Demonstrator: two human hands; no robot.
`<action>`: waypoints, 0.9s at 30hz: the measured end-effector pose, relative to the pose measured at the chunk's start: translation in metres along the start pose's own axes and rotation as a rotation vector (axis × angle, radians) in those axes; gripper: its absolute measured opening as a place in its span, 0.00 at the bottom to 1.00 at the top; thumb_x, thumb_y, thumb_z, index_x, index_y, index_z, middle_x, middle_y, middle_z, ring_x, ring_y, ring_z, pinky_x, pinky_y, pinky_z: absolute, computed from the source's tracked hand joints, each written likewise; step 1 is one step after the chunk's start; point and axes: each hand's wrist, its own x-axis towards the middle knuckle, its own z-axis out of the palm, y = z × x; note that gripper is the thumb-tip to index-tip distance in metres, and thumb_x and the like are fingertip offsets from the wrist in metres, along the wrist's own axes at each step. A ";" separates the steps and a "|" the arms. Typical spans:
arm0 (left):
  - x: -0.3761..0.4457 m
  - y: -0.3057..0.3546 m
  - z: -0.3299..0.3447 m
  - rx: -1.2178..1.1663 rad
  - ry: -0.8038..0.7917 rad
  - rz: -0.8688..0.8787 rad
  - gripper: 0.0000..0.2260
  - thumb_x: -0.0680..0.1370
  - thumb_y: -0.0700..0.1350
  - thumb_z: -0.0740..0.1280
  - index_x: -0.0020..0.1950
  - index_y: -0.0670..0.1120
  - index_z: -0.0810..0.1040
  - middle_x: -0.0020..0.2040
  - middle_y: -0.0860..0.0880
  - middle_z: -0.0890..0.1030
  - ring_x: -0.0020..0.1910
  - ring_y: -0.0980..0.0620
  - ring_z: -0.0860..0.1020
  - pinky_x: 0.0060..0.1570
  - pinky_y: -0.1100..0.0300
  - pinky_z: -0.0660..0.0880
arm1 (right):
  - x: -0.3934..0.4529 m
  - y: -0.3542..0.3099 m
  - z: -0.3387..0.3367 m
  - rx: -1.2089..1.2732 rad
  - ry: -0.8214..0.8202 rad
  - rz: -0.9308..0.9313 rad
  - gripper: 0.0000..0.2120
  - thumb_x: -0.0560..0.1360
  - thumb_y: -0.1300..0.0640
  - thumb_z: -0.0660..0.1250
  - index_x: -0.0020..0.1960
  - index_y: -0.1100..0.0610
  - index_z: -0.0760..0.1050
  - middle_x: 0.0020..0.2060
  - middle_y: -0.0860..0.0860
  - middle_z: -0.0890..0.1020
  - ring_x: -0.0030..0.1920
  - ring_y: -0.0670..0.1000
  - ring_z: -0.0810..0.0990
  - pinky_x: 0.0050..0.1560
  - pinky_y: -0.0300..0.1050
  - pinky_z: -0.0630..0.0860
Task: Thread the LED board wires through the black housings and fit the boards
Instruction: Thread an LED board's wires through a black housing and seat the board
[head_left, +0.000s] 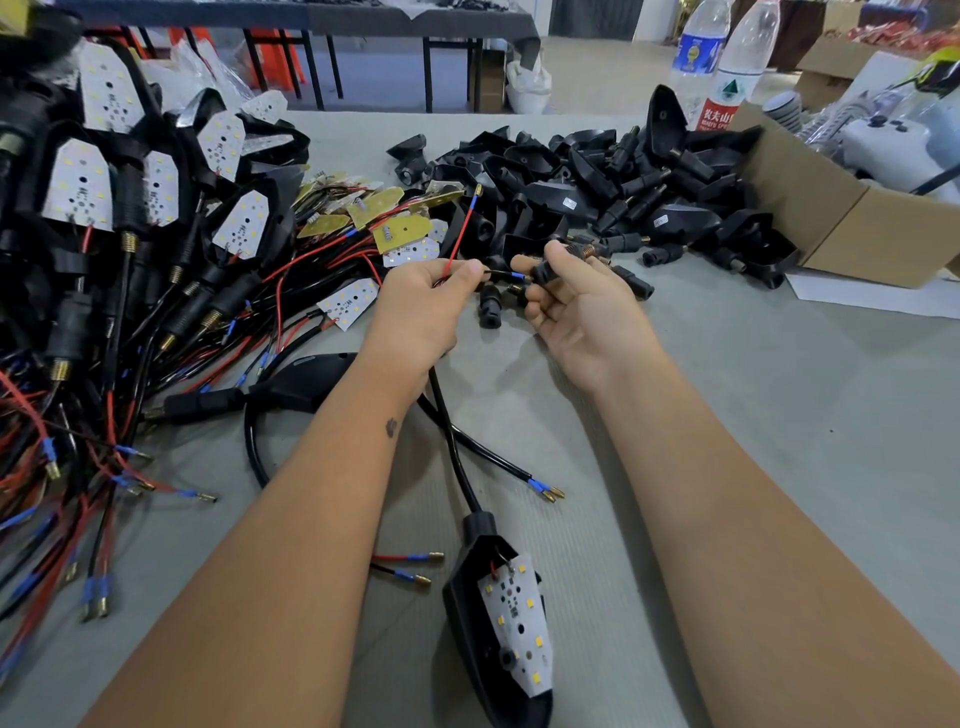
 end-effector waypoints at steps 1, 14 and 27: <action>0.000 0.000 -0.001 -0.011 -0.007 0.000 0.09 0.81 0.46 0.64 0.42 0.49 0.80 0.25 0.54 0.60 0.24 0.54 0.55 0.25 0.62 0.54 | 0.000 0.000 0.000 -0.008 -0.007 -0.004 0.04 0.80 0.60 0.65 0.45 0.56 0.73 0.39 0.54 0.85 0.32 0.46 0.75 0.35 0.38 0.74; -0.003 -0.001 0.006 0.125 -0.042 0.084 0.09 0.81 0.48 0.64 0.41 0.51 0.77 0.19 0.58 0.65 0.21 0.60 0.62 0.27 0.60 0.60 | 0.001 0.004 0.002 -0.148 -0.026 -0.072 0.06 0.76 0.59 0.70 0.41 0.54 0.76 0.34 0.48 0.80 0.31 0.45 0.73 0.37 0.38 0.71; -0.007 0.006 0.012 -0.066 -0.041 -0.045 0.13 0.84 0.48 0.55 0.42 0.49 0.72 0.23 0.56 0.61 0.21 0.58 0.57 0.22 0.65 0.54 | 0.000 0.004 0.005 -0.226 -0.118 -0.074 0.07 0.78 0.53 0.63 0.47 0.54 0.79 0.30 0.50 0.76 0.28 0.47 0.72 0.33 0.39 0.70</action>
